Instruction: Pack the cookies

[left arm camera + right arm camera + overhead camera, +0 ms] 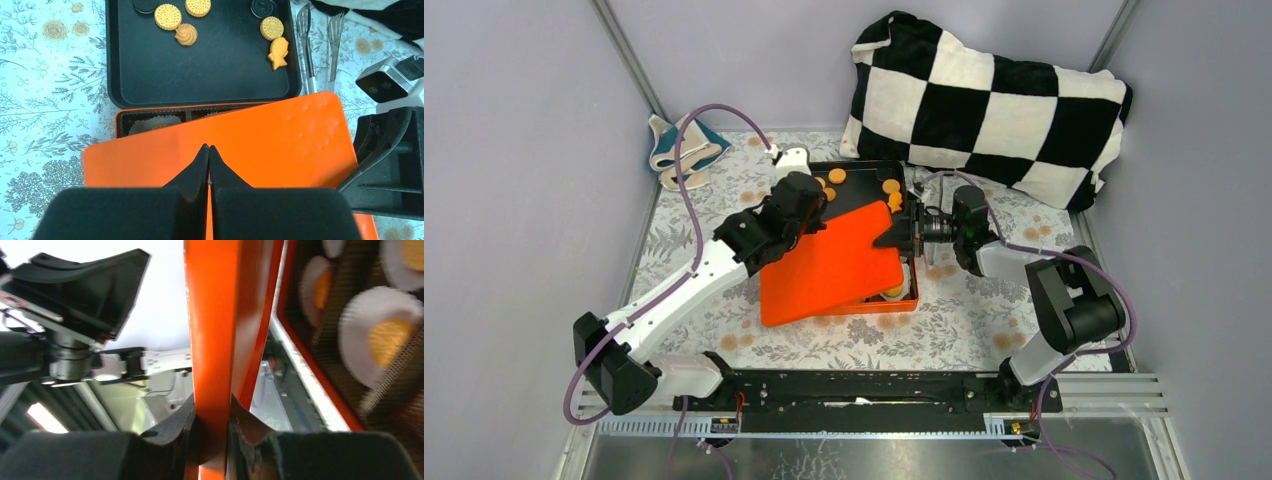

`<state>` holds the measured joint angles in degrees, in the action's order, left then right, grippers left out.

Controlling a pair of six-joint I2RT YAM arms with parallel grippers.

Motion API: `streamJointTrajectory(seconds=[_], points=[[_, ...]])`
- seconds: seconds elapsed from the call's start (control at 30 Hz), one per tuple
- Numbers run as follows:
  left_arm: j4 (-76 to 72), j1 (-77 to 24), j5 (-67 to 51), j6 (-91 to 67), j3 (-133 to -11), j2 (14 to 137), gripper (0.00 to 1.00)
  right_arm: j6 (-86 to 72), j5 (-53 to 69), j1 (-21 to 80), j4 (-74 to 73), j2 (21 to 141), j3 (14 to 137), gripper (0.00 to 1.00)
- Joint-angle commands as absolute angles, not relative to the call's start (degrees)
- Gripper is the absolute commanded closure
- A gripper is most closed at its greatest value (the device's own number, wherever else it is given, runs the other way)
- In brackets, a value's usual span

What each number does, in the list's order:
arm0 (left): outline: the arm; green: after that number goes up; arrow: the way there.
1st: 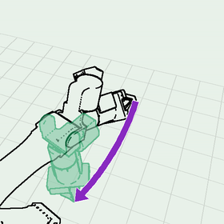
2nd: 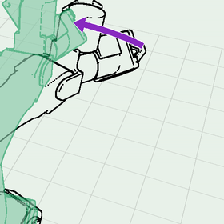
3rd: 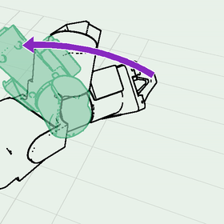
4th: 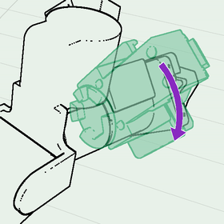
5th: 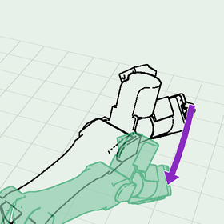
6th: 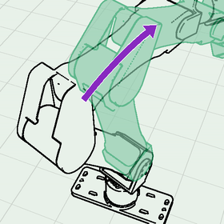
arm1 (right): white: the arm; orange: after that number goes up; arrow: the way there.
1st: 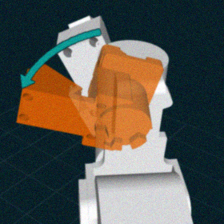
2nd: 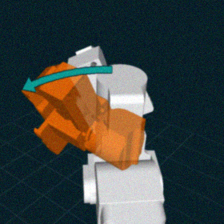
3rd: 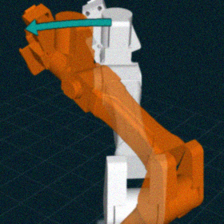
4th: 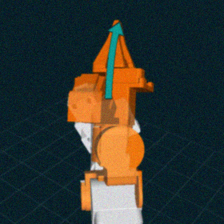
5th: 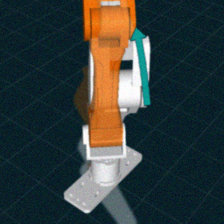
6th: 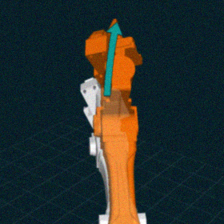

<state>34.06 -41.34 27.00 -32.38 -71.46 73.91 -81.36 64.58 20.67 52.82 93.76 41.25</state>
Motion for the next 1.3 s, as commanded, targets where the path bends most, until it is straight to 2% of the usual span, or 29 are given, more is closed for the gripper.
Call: streamJointTrajectory(seconds=[0.0,0.03,0.1,0.67,0.77,0.9,1.07,1.27], points=[[27.81,-41.04,25.74,-31.33,-67.99,74.42,1.0,-49.79,63.01,19.27,17.3,87.27,44.26,1.0],[26.97,-41.02,25.14,-31.23,-67.29,74.46,1.0,-45.53,61.36,19.1,12.54,87.21,45.26,1.0],[26.0,-41.04,24.34,-31.2,-66.42,75.0,1.0,-44.64,59.84,18.52,12.94,87.5,44.99,1.0],[23.76,-41.02,20.41,-30.85,-62.83,75.76,1.0,-63.75,60.73,14.51,51.69,101.05,38.11,1.0],[23.47,-41.02,19.2,-30.93,-62.39,75.69,1.0,-59.89,62.0,12.84,46.9,100.37,38.09,1.0],[22.35,-41.04,18.32,-31.28,-61.43,75.68,1.0,-48.95,61.89,11.67,30.9,98.56,40.93,1.0],[21.64,-41.07,16.73,-31.6,-60.58,75.76,1.0,-41.15,59.72,10.77,20.64,97.99,43.76,1.0],[17.05,-41.69,12.61,-33.1,-52.78,73.34,1.0,-32.05,53.78,9.88,7.59,99.51,47.0,1.0]])
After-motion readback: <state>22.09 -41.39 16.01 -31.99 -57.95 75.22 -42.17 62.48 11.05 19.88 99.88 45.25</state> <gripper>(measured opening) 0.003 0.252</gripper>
